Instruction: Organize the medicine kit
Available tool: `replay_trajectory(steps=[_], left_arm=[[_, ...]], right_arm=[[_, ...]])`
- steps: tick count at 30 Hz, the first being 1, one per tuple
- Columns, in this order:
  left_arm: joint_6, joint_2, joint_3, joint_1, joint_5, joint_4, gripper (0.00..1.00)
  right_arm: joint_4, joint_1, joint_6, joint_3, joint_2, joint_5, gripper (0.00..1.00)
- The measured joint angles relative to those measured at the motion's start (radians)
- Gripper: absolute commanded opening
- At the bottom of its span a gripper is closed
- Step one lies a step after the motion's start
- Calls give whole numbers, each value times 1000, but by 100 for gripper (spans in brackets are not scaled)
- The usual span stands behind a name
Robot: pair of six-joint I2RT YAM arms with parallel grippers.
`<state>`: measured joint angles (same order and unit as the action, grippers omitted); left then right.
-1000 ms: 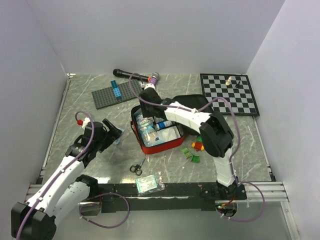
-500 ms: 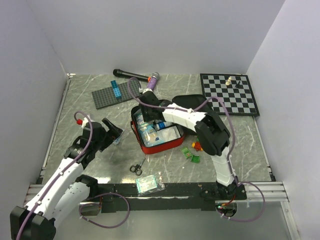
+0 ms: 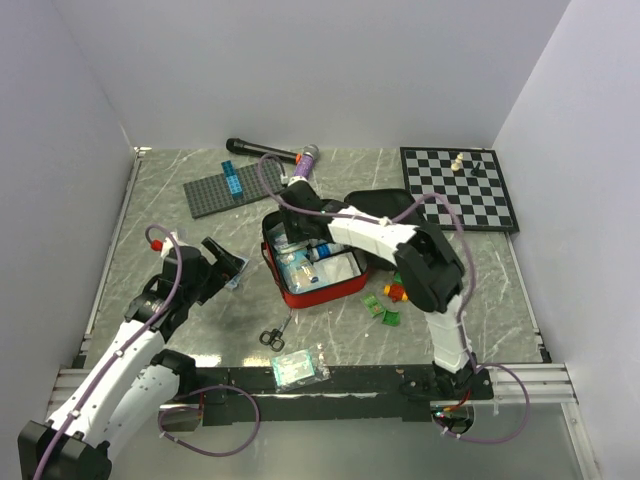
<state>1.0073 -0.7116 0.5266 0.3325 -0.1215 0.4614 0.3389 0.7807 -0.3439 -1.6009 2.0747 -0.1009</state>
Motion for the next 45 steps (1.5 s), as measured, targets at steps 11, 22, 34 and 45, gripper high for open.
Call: replay_trajectory(steps=[11, 22, 34, 45], left_arm=[[0, 23, 0, 0, -10, 2, 98], [12, 61, -33, 0, -7, -5, 99], [39, 109, -81, 0, 9, 8, 99], [61, 114, -81, 0, 10, 16, 99]], right_arm=[[-104, 51, 42, 316, -548, 36, 45], [-17, 447, 113, 824, -689, 65, 68], [-17, 551, 103, 846, -613, 78, 72], [45, 572, 85, 735, -479, 3, 43]])
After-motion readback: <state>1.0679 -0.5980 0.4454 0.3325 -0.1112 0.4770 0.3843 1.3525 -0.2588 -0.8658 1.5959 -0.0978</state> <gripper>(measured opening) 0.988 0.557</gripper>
